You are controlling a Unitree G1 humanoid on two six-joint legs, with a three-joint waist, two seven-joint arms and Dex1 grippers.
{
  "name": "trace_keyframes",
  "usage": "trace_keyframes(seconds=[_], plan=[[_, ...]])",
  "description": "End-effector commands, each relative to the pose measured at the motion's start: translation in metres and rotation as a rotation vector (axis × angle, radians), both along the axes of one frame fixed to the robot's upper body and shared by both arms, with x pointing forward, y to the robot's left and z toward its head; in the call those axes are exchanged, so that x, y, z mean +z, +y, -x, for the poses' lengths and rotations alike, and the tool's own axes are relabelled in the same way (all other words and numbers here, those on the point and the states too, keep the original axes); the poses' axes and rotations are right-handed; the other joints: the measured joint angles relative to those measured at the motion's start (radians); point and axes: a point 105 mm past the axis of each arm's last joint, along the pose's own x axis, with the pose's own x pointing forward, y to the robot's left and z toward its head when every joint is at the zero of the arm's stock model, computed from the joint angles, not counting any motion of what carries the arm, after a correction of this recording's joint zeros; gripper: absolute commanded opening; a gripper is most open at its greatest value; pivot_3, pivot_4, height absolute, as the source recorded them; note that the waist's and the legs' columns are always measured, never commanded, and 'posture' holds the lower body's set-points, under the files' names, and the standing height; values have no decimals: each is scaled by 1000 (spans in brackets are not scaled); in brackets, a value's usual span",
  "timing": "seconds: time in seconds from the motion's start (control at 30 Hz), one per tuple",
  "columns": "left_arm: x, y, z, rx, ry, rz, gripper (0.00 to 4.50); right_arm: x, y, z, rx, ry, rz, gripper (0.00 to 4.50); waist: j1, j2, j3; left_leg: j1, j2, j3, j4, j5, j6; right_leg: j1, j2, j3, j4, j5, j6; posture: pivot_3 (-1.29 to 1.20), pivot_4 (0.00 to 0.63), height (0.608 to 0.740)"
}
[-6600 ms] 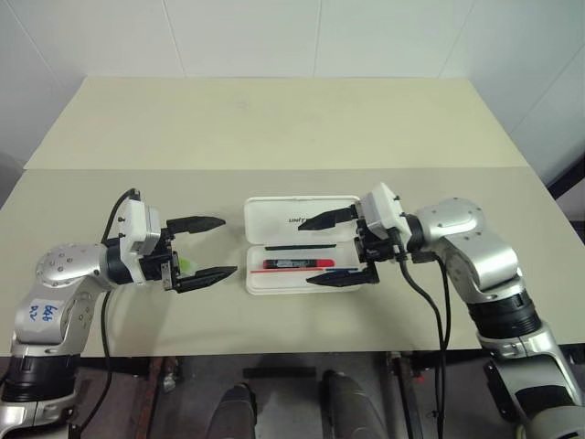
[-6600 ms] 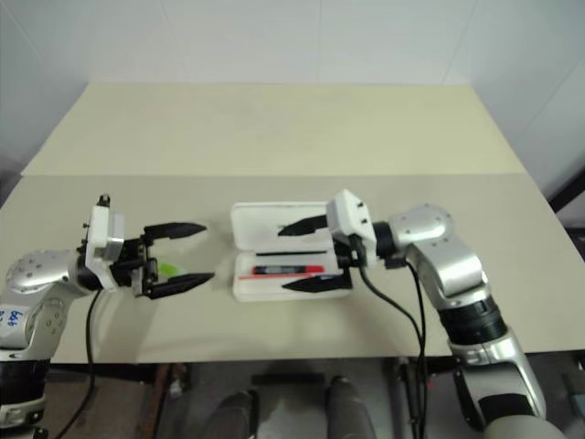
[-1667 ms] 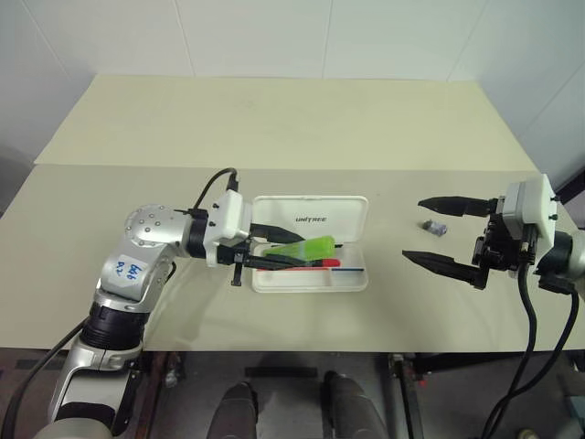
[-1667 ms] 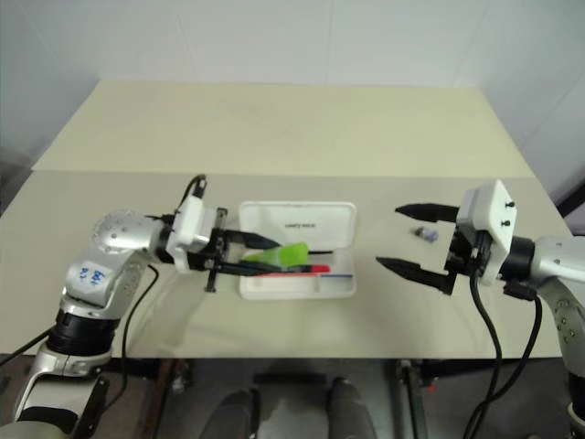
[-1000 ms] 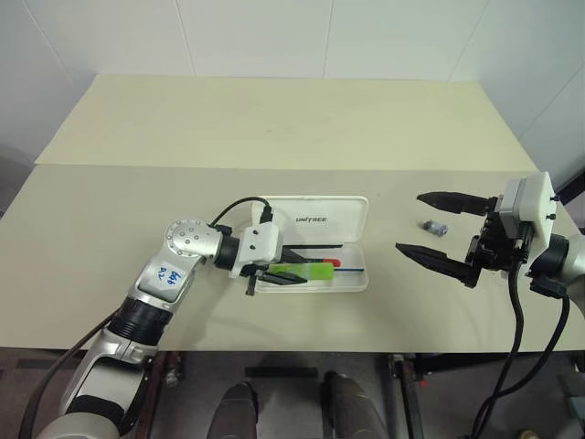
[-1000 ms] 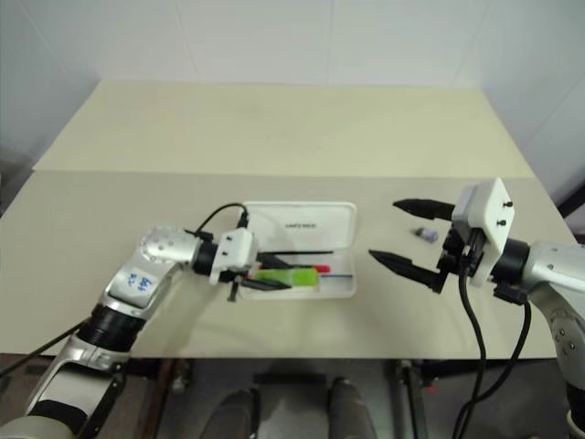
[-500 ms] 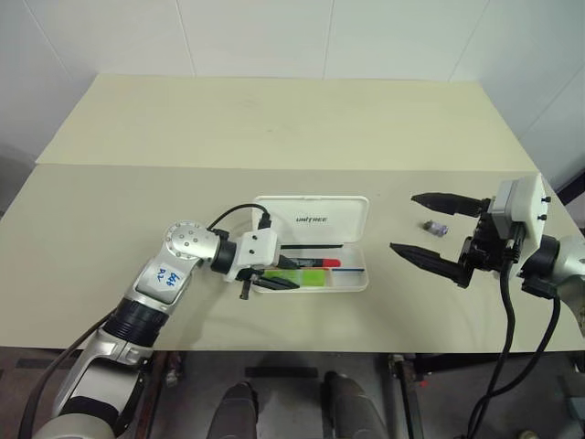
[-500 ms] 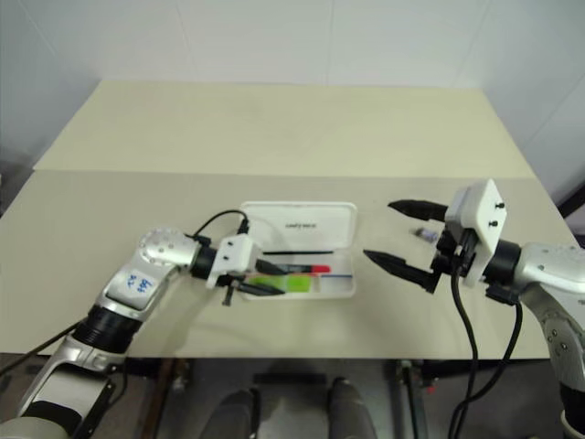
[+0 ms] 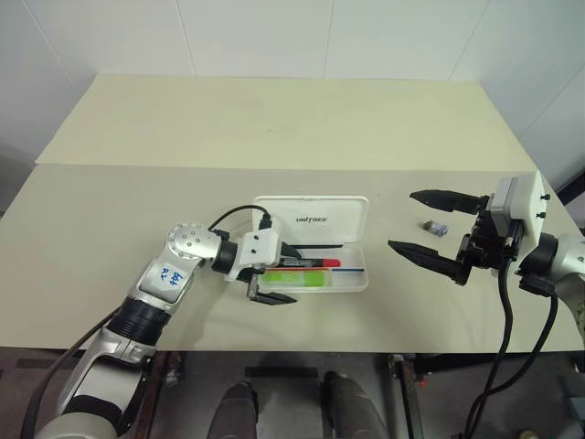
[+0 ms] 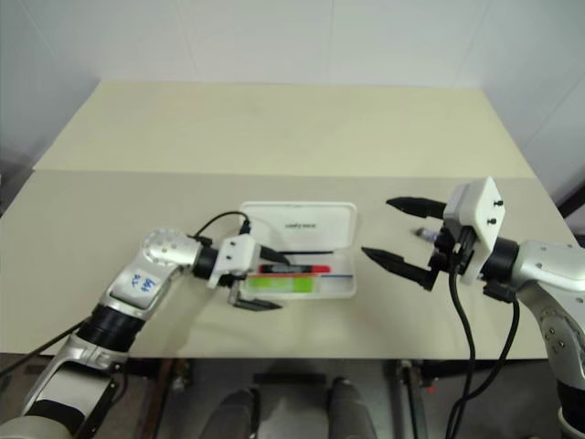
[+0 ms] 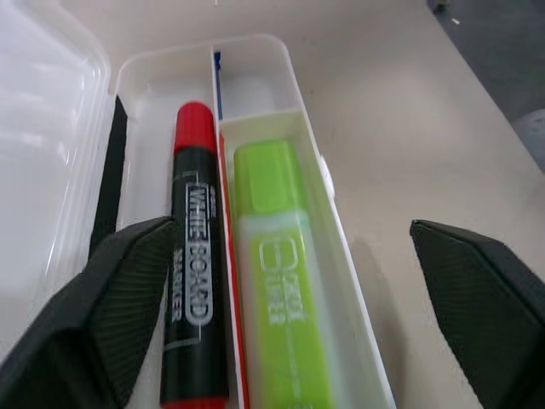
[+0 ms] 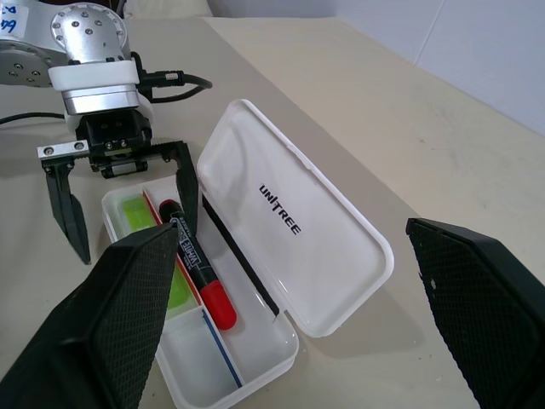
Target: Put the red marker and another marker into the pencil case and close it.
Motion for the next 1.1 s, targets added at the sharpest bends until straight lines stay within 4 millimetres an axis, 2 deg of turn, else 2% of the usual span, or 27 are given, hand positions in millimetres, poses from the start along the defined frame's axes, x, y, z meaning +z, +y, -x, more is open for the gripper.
trace_keyframes(seconds=[0.03,0.1,0.2,0.4,0.53,0.63,0.77,0.93,1.1], plan=[[21,-8,1,-18,-36,69,4416,9,5,3,25,-47,-7,4500,0,0,0,0,0,0,0,0,0,0,0,0,0,0,0,0,150,740],[26,-11,5,-41,-26,98,4416,8,4,1,23,-42,-11,4500,-1,0,0,0,0,0,0,0,0,0,0,0,0,0,0,0,150,740],[51,-12,11,-56,8,222,4416,1,-7,-10,-8,-4,-26,4500,0,0,0,0,0,0,0,0,0,0,0,0,0,0,0,0,150,740],[85,3,14,-65,21,316,4467,-19,-42,-32,-97,54,53,4500,-1,0,0,1,0,0,0,0,0,0,0,0,1,0,0,0,150,740],[129,20,8,4,-51,410,4467,-38,-68,-50,-160,123,77,4500,-6,0,0,1,0,0,0,0,0,0,0,0,2,1,1,0,150,740],[149,25,7,30,-78,433,4467,-47,-82,-65,-193,146,80,4500,-8,0,0,1,0,0,0,0,0,0,0,0,2,1,2,0,150,740],[160,29,9,35,-73,436,4467,-58,-91,-83,-212,176,85,4500,-15,1,1,2,0,0,-1,0,0,0,0,0,2,7,13,0,150,740],[161,32,9,42,-83,412,4467,-65,-92,-96,-206,190,92,4500,-27,1,1,1,0,0,-2,1,-1,0,0,0,2,7,13,0,150,740],[157,43,14,62,-74,356,4467,-83,-97,-114,-236,240,129,4500,-35,2,1,1,0,1,-2,1,-1,-1,0,0,2,7,14,0,150,740]])
